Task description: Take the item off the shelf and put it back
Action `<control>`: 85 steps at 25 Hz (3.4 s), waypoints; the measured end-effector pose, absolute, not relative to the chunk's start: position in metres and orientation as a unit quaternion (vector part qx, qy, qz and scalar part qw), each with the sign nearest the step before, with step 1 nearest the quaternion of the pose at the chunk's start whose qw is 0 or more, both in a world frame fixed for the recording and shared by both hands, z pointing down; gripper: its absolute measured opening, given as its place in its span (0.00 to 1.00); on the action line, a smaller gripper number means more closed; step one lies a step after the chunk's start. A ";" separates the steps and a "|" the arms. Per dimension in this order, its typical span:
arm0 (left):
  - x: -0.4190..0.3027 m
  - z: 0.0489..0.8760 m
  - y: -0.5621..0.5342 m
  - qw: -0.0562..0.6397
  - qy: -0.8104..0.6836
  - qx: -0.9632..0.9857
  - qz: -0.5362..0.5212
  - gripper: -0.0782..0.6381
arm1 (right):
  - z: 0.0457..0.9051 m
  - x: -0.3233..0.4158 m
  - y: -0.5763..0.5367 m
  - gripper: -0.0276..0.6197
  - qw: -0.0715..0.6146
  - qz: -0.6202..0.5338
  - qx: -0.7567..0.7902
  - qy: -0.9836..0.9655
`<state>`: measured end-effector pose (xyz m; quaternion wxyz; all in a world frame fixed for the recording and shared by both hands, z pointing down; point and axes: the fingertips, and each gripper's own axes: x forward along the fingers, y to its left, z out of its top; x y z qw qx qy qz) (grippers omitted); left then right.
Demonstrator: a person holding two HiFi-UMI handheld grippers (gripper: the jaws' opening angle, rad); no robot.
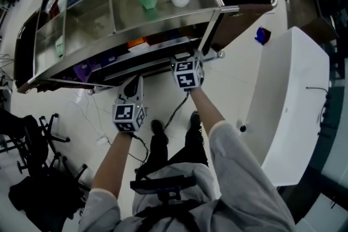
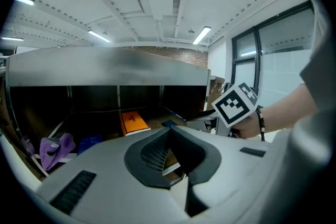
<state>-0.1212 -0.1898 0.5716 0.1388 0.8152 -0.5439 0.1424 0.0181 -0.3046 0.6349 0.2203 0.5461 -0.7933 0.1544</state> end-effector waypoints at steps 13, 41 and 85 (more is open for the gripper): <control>-0.118 0.615 -0.247 0.157 -0.554 0.805 0.145 0.12 | 0.693 0.014 -0.373 0.59 0.260 0.168 0.550 -0.776; -0.115 0.622 -0.268 0.154 -0.555 0.805 0.145 0.12 | 0.729 0.002 -0.403 0.41 0.301 0.176 0.546 -0.762; -0.196 0.516 -0.129 0.133 -0.596 0.783 0.120 0.12 | 0.539 0.085 -0.168 0.41 0.253 0.143 0.523 -0.801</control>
